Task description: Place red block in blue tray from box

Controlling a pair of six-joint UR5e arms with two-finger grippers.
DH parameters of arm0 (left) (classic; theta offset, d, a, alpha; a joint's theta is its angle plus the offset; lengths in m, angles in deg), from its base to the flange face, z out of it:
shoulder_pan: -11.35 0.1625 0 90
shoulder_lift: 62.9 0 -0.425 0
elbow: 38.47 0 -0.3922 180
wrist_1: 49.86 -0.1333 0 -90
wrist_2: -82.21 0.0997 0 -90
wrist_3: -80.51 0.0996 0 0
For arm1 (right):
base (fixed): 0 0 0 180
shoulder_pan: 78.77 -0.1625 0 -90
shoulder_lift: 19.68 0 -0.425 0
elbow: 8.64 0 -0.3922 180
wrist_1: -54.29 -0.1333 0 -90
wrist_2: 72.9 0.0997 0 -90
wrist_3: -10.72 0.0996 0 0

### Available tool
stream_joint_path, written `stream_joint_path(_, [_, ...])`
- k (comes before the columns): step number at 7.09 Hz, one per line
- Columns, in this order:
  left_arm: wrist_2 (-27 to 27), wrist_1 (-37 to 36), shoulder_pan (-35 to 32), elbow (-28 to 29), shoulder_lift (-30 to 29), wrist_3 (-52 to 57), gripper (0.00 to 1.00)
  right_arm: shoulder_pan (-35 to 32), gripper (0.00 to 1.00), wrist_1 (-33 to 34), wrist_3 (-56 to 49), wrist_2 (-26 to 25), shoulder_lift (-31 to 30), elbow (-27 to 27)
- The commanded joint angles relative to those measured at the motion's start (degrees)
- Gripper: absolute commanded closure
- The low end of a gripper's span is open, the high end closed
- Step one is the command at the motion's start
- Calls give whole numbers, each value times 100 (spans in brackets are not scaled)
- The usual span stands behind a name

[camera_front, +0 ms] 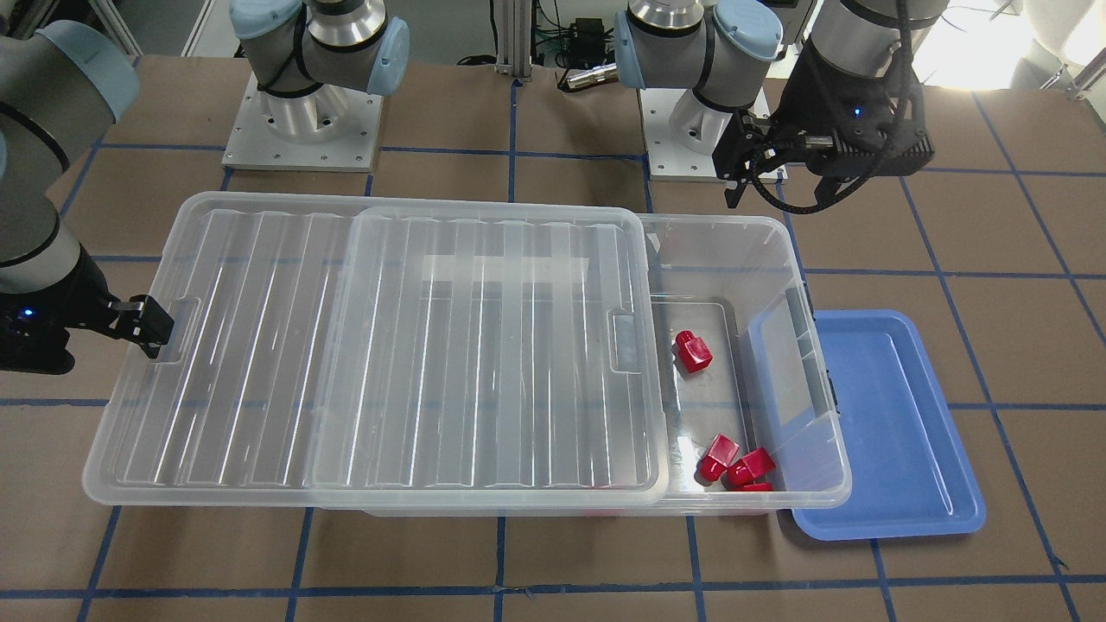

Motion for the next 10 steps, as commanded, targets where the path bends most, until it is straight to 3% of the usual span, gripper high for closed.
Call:
stream_joint_path(1, [0,-7,0,-4,0,0,0,165,0,-4,-90,31,-6,-4])
stream_joint_path(4, [9,-24,0,-117,0,-43,0,113,0,-74,-72,57,-155,-135])
stream_joint_path(5, [-26,-216,0,-214,-130,-44,0,69,0,-257,-72,284,-469,-301])
stream_joint_path(8, [-106,-1418,-26,-1108,-587,-789,0,-325,0,-2108,408,1048,-1201,-1100])
stream_joint_path(10, [-175,-2953,-26,-1952,-991,-1936,0,-1306,0,-2123,1268,1059,-1167,-1138])
